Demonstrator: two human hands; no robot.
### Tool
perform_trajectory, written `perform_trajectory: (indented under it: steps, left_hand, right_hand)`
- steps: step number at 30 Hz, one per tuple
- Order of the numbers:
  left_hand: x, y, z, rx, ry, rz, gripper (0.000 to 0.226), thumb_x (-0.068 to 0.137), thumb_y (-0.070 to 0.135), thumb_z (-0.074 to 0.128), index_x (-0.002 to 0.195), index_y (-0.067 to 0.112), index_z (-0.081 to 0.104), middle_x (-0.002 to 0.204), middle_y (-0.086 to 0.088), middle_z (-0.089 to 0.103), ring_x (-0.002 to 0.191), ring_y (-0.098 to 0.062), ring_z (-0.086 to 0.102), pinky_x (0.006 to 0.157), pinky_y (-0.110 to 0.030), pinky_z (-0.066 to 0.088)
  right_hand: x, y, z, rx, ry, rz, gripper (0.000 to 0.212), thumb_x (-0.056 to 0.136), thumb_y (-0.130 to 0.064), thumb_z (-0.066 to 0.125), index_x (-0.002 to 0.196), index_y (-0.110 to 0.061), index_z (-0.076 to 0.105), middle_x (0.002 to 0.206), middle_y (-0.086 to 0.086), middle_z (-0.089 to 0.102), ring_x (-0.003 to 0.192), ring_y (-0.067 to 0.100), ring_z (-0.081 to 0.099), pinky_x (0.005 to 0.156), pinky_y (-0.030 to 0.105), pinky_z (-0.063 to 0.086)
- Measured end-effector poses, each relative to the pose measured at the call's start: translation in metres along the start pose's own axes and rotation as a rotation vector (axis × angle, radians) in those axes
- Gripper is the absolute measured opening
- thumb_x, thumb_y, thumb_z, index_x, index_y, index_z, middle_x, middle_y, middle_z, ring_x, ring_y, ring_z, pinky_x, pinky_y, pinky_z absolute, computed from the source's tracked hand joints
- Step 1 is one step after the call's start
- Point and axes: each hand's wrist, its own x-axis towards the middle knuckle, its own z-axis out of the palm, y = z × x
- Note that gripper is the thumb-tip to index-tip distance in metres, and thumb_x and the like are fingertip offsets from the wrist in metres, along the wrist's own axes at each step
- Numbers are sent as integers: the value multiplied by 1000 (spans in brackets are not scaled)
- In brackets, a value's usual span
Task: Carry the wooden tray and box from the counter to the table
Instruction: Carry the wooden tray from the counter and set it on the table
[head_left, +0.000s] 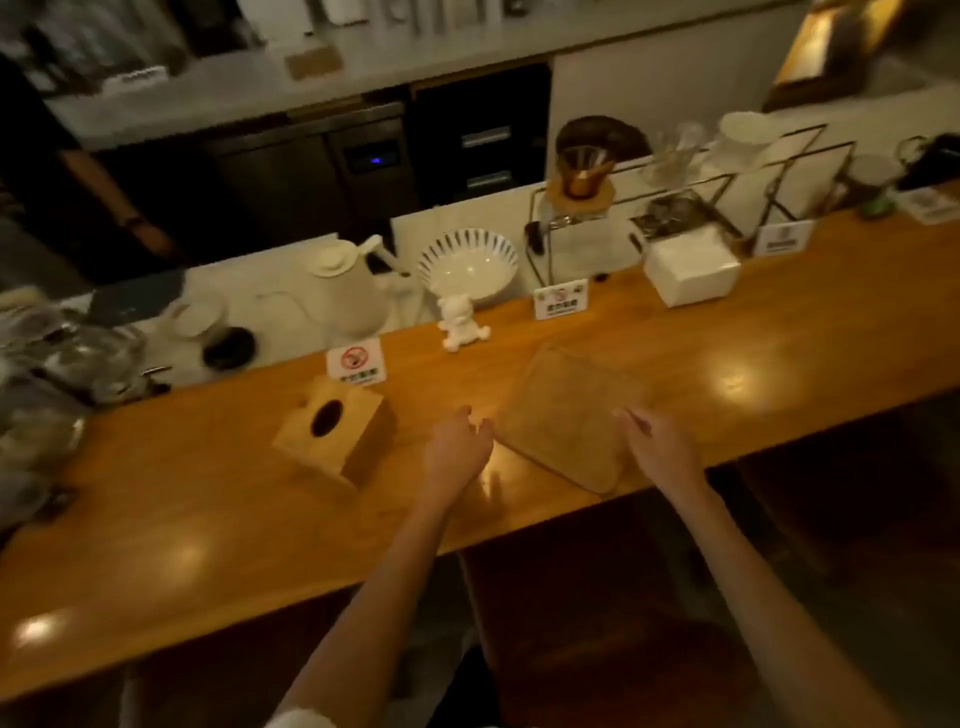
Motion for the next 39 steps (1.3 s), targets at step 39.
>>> perform_trajectory:
  steps: [39]
  left_hand:
    - [6,28,22,-871,-364,-328,49,81,33,79,121,14,58,120,-9,62,111,-31,60,78,-43,54]
  right_hand:
    - [-69,44,-46,926,-181,641,71,78,-72,59,133,-27,52,131,3,57,118,27,57,93,47,55]
